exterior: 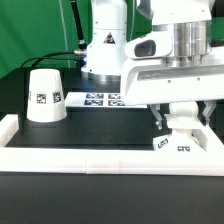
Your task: Assemble lamp
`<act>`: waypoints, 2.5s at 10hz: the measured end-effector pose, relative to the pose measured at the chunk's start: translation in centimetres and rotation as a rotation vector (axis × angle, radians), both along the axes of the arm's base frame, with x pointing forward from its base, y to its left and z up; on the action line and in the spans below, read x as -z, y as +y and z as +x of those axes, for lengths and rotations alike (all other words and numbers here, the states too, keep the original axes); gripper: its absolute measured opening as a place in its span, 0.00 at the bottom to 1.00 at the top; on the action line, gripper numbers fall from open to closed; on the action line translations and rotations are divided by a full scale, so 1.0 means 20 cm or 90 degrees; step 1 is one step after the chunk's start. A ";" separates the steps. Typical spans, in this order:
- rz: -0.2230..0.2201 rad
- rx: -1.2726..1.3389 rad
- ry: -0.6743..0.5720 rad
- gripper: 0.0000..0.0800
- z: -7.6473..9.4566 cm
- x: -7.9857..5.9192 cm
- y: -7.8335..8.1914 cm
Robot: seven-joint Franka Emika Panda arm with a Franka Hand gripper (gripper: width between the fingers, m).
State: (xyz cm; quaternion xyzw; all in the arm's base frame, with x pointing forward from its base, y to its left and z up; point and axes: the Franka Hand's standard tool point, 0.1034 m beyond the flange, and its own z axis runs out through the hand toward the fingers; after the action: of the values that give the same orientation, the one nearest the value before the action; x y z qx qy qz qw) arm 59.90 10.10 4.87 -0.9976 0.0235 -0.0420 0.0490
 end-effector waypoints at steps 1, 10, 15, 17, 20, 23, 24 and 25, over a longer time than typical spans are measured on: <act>0.000 0.000 0.000 0.68 0.00 0.00 0.00; -0.003 0.021 0.012 0.87 -0.27 -0.19 0.01; 0.001 0.023 0.014 0.87 -0.39 -0.15 0.05; 0.001 0.026 0.013 0.87 -0.39 -0.13 0.05; 0.000 0.027 0.004 0.87 -0.57 -0.04 0.19; -0.001 0.031 0.016 0.87 -0.58 -0.03 0.20; -0.001 0.031 0.017 0.87 -0.58 -0.03 0.20; -0.005 0.025 0.064 0.87 -0.60 -0.02 0.19</act>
Offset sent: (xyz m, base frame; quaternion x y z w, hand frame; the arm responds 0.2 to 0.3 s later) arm 0.0000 0.0000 0.0000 0.0000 0.0000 0.0000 1.0000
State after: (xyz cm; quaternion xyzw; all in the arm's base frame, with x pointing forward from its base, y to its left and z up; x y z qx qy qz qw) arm 47.86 13.96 5.32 -0.9980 0.0452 0.0069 0.0430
